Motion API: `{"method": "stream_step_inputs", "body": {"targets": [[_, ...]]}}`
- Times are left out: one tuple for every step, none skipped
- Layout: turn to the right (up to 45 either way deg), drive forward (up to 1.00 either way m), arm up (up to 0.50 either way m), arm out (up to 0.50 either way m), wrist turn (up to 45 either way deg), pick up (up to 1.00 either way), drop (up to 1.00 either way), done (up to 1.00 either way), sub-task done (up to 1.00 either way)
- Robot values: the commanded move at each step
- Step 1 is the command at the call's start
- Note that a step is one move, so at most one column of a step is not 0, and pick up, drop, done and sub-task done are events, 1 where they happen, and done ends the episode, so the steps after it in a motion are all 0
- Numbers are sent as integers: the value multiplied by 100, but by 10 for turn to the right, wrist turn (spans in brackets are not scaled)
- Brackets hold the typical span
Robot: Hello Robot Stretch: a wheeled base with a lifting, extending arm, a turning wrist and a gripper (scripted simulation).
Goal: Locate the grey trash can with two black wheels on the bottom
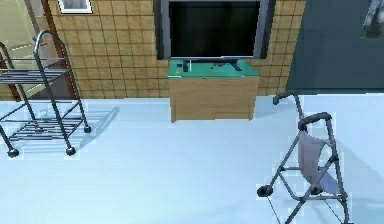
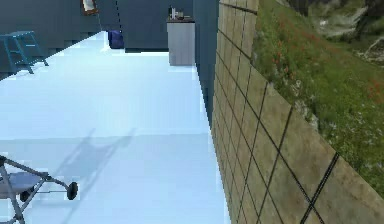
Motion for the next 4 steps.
{"method": "stream_step_inputs", "body": {"targets": [[0, 25, 0, 0, 0, 0, 0, 0, 0], [-450, 0, 0, 0, 0, 0, 0, 0, 0], [-450, 0, 0, 0, 0, 0, 0, 0, 0], [-90, 0, 0, 0, 0, 0, 0, 0, 0]]}}
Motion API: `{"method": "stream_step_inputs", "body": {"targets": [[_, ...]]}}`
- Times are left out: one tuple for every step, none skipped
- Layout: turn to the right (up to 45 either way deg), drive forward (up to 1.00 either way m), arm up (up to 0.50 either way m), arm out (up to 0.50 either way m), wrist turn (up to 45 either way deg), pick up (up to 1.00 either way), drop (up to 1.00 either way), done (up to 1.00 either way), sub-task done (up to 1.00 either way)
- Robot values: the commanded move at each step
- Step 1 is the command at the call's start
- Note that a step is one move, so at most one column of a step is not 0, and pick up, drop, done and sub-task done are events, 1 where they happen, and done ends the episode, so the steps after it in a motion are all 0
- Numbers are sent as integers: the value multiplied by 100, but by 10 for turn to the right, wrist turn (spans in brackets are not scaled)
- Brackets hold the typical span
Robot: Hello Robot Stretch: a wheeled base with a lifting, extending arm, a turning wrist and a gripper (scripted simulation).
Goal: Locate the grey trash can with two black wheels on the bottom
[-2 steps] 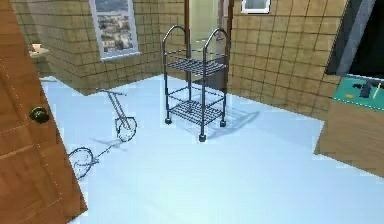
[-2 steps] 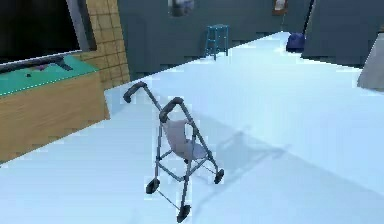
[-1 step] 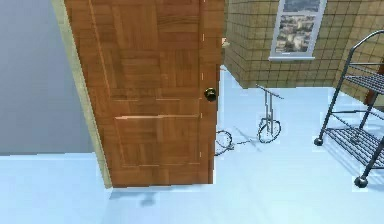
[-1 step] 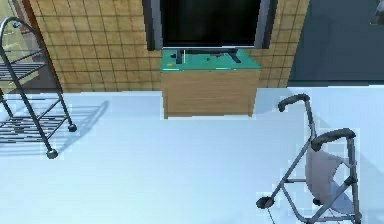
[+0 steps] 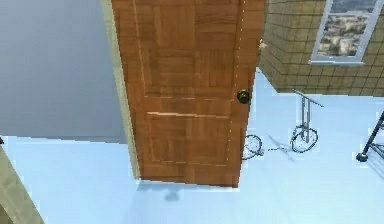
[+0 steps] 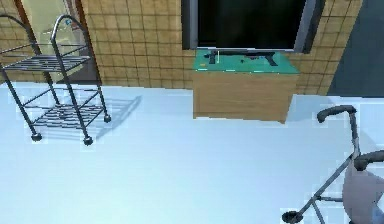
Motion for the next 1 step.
{"method": "stream_step_inputs", "body": {"targets": [[0, 75, 0, 0, 0, 0, 0, 0, 0]]}}
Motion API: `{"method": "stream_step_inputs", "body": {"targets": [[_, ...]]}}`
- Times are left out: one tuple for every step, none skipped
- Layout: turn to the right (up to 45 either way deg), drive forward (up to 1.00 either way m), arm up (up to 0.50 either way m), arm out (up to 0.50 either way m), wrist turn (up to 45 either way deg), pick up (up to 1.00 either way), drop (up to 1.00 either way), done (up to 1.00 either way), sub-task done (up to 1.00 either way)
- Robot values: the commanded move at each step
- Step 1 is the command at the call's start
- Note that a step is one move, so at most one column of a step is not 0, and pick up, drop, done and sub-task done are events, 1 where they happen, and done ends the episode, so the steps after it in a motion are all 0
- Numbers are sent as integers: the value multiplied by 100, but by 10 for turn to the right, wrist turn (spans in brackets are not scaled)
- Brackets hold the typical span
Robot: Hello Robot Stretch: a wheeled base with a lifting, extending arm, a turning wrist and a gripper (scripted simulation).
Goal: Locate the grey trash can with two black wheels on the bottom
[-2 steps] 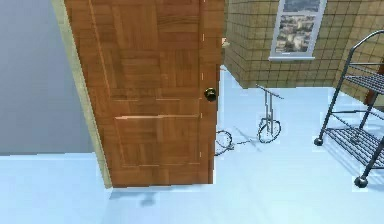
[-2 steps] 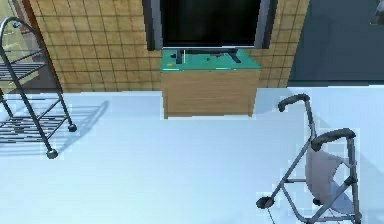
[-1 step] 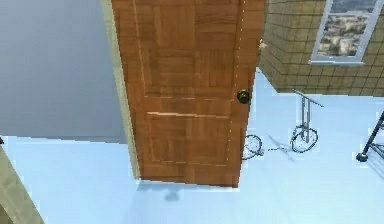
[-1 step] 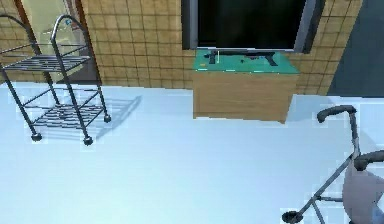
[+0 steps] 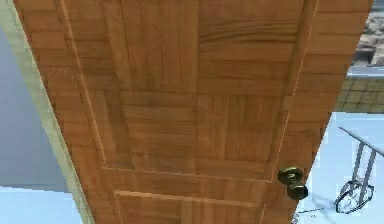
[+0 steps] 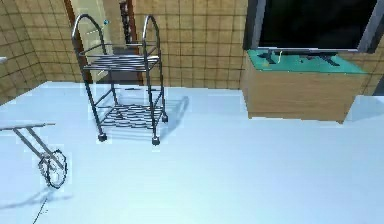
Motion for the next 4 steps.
{"method": "stream_step_inputs", "body": {"targets": [[-450, 0, 0, 0, 0, 0, 0, 0, 0], [-180, 0, 0, 0, 0, 0, 0, 0, 0], [0, 45, 0, 0, 0, 0, 0, 0, 0], [-180, 0, 0, 0, 0, 0, 0, 0, 0]]}}
